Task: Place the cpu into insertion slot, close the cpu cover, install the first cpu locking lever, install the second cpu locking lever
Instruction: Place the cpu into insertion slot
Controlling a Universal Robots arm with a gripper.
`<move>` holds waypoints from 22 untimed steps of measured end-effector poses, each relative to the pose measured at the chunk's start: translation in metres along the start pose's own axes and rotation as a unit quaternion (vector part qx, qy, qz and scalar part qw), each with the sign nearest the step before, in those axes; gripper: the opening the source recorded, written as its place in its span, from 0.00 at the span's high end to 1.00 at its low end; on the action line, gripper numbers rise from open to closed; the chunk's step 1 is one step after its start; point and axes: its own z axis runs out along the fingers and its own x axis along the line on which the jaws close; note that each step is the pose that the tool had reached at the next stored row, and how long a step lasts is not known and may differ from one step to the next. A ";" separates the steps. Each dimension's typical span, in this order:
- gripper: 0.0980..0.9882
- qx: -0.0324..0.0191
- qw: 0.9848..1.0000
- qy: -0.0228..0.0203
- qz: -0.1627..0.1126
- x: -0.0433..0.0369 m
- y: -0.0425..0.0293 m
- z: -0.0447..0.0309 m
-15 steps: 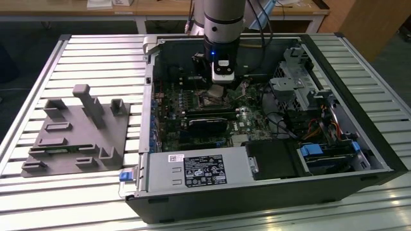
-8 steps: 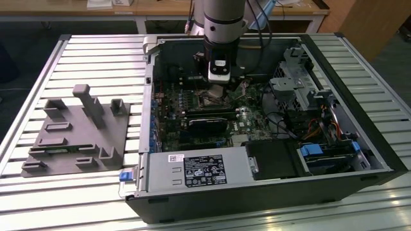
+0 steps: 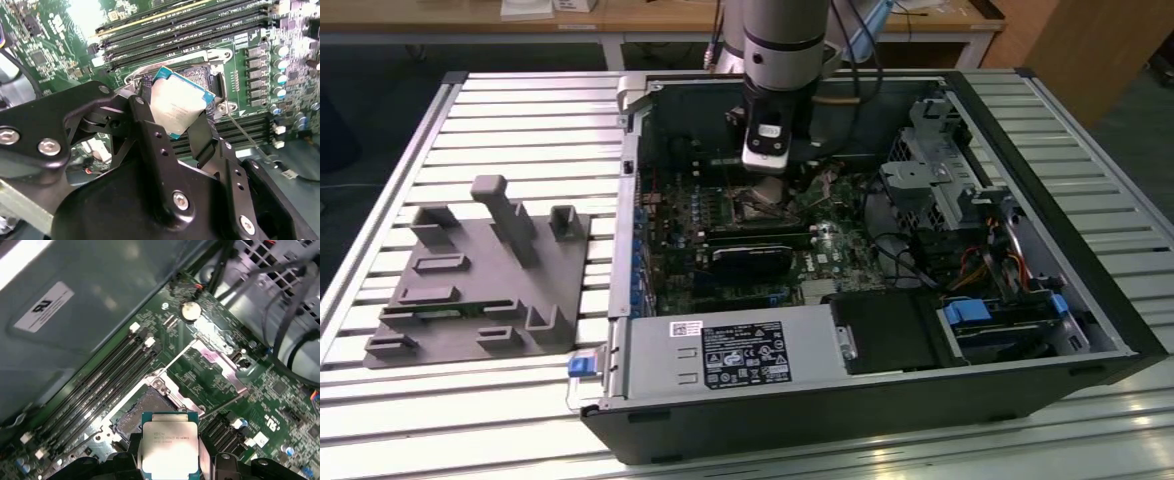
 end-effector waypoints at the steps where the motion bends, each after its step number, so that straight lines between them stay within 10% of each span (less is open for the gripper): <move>1: 0.51 0.000 1.000 -0.001 0.009 0.0000 0.0000 0.0002; 12: 0.51 0.001 0.994 -0.007 0.108 0.0000 -0.0002 0.0030; 22: 0.51 0.002 0.980 -0.012 0.198 0.0000 -0.0003 0.0055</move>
